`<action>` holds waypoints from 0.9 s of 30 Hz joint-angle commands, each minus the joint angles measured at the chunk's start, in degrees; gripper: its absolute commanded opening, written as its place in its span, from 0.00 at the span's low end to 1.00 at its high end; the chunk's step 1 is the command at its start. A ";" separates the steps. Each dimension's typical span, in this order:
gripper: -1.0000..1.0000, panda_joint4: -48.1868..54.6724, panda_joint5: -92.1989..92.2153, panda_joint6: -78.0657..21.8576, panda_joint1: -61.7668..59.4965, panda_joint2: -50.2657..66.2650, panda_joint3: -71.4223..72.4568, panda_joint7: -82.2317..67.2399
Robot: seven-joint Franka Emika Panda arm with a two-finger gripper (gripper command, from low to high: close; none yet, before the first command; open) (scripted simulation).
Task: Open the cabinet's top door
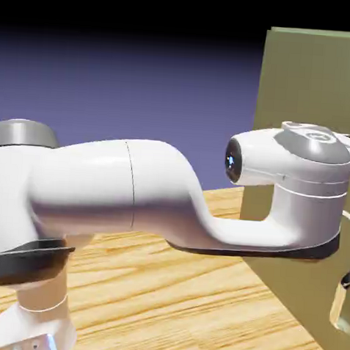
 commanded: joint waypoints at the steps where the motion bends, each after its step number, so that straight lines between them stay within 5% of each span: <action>1: 0.50 1.74 0.20 0.00 2.08 0.26 -1.15 -0.12; 3: 0.50 3.48 0.40 -0.01 4.17 0.52 -2.30 -0.24; 4: 0.00 3.48 0.40 -0.01 4.17 0.52 -2.30 -0.24; 27: 0.00 -39.92 5.42 -26.84 -40.46 -3.06 28.37 5.23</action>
